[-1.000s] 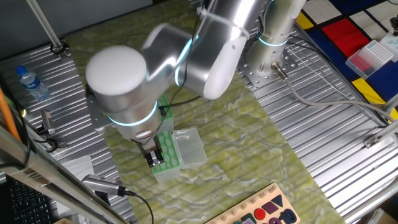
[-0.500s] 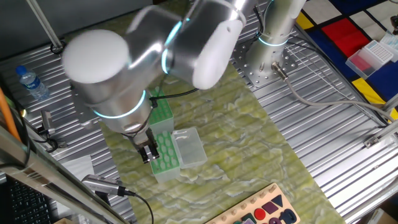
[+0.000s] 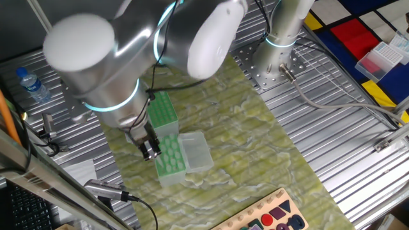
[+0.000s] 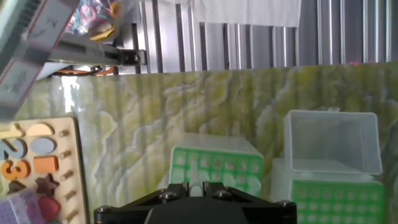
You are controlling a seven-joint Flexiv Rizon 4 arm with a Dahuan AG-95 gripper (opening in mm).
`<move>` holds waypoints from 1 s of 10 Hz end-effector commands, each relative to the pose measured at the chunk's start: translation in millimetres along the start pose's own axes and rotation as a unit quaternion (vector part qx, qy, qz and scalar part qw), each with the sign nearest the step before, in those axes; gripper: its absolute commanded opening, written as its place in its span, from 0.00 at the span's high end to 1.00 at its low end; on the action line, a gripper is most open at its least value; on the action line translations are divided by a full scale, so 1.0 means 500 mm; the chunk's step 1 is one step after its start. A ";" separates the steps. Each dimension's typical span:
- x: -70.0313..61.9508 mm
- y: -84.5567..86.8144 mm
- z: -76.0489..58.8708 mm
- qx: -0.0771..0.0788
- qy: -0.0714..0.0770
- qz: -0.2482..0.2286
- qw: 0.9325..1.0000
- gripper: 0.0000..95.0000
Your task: Transfer all large pipette tips from one holder to another
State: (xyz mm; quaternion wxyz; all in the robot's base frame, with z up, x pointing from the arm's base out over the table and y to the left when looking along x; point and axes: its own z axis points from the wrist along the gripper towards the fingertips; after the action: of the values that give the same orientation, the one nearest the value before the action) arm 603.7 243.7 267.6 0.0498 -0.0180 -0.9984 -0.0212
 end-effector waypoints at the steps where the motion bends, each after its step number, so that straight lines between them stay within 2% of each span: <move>1: -0.001 -0.003 -0.009 0.002 0.009 -0.003 1.000 1.00; 6: 0.006 -0.019 -0.025 0.002 0.022 -0.016 1.000 1.00; 10: 0.006 -0.027 -0.028 0.002 0.026 -0.023 0.999 1.00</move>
State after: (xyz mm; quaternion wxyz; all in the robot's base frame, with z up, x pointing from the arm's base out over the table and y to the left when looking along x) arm 601.1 229.3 281.0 0.0743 0.0075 -0.9970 -0.0216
